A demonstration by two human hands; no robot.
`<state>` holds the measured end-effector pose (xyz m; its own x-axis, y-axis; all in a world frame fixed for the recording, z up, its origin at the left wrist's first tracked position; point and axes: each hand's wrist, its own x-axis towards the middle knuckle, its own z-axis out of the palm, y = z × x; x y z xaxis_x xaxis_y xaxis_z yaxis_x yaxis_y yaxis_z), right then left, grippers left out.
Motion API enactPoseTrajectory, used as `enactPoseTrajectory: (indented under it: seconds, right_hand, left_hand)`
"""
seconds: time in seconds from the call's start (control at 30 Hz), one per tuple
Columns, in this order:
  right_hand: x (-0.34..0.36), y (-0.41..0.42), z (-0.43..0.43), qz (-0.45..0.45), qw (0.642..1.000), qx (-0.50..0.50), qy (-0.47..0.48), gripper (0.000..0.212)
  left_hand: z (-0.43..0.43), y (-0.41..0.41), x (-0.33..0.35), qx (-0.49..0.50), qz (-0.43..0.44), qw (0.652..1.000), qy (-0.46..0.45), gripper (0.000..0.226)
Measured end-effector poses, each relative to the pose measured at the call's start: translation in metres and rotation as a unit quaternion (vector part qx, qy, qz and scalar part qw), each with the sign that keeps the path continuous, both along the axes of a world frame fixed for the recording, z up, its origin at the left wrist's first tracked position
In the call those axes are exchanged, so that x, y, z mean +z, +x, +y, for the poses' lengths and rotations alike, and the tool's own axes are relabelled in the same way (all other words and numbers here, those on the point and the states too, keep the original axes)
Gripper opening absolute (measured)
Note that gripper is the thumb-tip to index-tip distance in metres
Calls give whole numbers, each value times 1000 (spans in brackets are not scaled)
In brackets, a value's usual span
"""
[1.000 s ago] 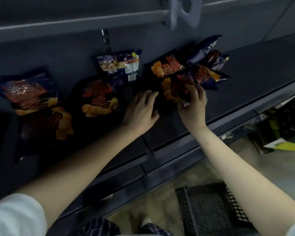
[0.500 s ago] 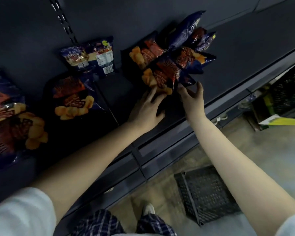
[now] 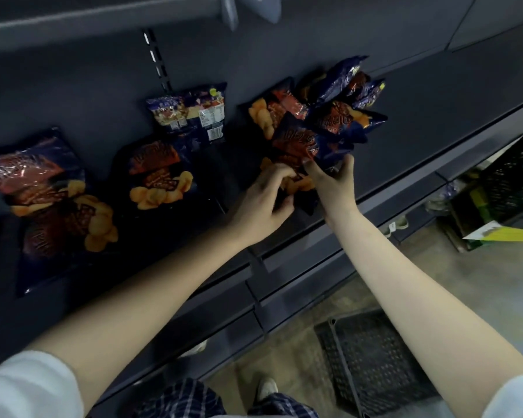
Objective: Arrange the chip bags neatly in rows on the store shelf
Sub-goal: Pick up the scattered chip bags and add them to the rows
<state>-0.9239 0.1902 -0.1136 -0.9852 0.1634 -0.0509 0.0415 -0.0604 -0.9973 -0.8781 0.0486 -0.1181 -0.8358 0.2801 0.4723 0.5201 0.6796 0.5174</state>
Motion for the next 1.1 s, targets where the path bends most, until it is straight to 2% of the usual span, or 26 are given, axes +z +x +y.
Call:
enactPoseTrajectory:
  seconds: [0.1,0.13,0.2,0.27,0.33,0.37,0.43,0.6,0.9,1.0,1.1]
  right_hand:
    - [10,5,-1,15,999,44,-27,41]
    - [14,7,-1,15,997,68,-44,43]
    - [22,12,0,12,990,118,-81,51]
    - [29,19,0,15,982,157,-107,59]
    - [35,29,-1,17,974,191,-120,59]
    - [35,33,-3,16,970,211,-118,59]
    - [36,42,-7,18,963,250,-102,57]
    - [36,56,-21,14,952,286,-111,44]
    - [31,68,-57,-17,934,327,-140,53]
    - [28,73,-72,-40,921,363,-132,52]
    - [25,73,-92,-55,904,404,-130,61]
  left_hand:
    - [-18,-3,24,70,36,993,93,42]
    - [-23,-3,34,97,24,985,139,45]
    - [-35,-3,50,137,-53,958,248,50]
    - [-46,1,59,140,-175,911,346,50]
    - [-53,9,62,90,-299,846,431,35]
    - [-55,14,61,58,-343,817,459,26]
    - [-56,26,61,23,-376,787,488,17]
    - [-64,46,60,55,-371,772,513,17]
    - [-97,70,50,147,-345,771,515,21]
    - [-110,82,46,163,-316,768,533,21]
    - [-128,95,44,175,-308,759,546,22]
